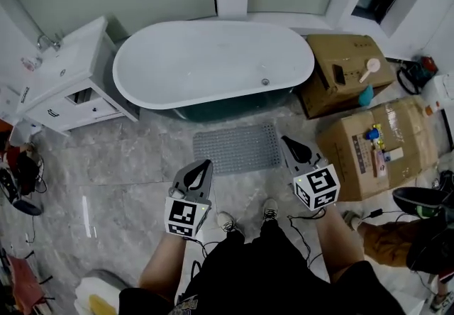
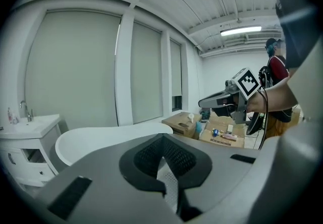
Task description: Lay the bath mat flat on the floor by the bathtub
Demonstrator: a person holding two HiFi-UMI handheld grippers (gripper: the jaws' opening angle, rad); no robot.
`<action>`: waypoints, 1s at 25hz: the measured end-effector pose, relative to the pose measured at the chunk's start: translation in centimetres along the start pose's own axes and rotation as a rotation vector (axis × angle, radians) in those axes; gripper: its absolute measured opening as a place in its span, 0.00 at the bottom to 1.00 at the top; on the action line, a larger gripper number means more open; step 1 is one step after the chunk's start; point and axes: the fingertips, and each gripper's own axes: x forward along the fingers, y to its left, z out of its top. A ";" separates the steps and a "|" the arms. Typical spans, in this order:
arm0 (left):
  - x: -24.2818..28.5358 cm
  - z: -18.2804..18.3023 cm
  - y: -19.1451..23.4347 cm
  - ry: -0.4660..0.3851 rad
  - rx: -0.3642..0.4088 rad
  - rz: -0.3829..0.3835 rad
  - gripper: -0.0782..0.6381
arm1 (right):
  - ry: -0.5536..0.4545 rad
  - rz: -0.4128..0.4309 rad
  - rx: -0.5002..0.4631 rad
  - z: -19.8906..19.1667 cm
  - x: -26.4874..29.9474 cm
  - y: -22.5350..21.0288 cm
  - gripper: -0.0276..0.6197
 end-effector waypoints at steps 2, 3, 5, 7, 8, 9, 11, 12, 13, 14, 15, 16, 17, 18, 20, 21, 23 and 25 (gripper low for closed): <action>-0.7 0.0 -0.4 0.006 -0.027 -0.031 0.13 | -0.001 -0.014 -0.018 0.7 -0.7 0.9 0.07; -1.0 -0.1 -0.6 0.006 -0.037 -0.048 0.13 | -0.001 -0.022 -0.023 0.9 -1.0 1.3 0.07; -1.3 -0.5 -0.9 0.005 -0.042 -0.073 0.13 | 0.000 -0.033 -0.027 1.0 -1.5 2.0 0.07; -1.6 -1.0 -1.2 0.014 -0.036 -0.086 0.13 | 0.004 -0.038 -0.024 0.7 -2.0 2.6 0.07; -1.7 -1.1 -1.4 0.013 -0.027 -0.086 0.13 | 0.005 -0.040 -0.021 0.4 -2.4 2.9 0.07; -1.9 -1.1 -1.5 0.005 -0.015 -0.082 0.13 | 0.006 -0.040 -0.018 0.2 -2.8 3.2 0.07; -2.2 -0.9 -1.8 -0.008 0.004 -0.073 0.13 | 0.004 -0.040 -0.013 -0.2 -3.7 3.5 0.07; -2.3 -0.8 -2.1 -0.009 0.010 -0.069 0.13 | 0.002 -0.039 -0.011 -0.3 -4.1 3.5 0.07; -2.5 -0.6 -2.4 -0.007 0.014 -0.067 0.13 | 0.002 -0.037 -0.008 -0.5 -4.7 3.6 0.07; -2.6 -0.6 -2.9 -0.002 0.014 -0.066 0.13 | 0.000 -0.035 -0.003 -0.8 -5.2 3.6 0.07; -2.7 -0.6 -3.3 0.005 0.012 -0.066 0.13 | -0.003 -0.033 0.002 -1.0 -5.8 3.6 0.07; -2.8 -0.5 -3.9 0.008 0.012 -0.066 0.13 | -0.007 -0.031 0.008 -1.2 -6.4 3.6 0.07; -2.9 -0.3 -4.5 0.008 0.012 -0.064 0.13 | -0.012 -0.028 0.013 -1.5 -7.1 3.6 0.07; -3.0 -0.1 -5.2 0.006 0.012 -0.059 0.13 | -0.016 -0.026 0.018 -1.7 -7.9 3.4 0.07; -3.1 0.2 -6.8 0.000 0.000 -0.044 0.13 | -0.023 -0.020 0.027 -2.2 -9.7 3.0 0.07; -3.3 0.4 -7.6 0.001 -0.016 -0.034 0.13 | -0.026 -0.017 0.030 -2.4 -10.7 2.8 0.07; -3.9 0.7 -9.6 0.006 -0.056 -0.020 0.13 | -0.029 -0.010 0.036 -3.1 -12.9 2.3 0.07; -4.8 0.8 -11.7 0.006 -0.078 -0.007 0.13 | -0.032 -0.004 0.046 -3.9 -15.2 1.9 0.07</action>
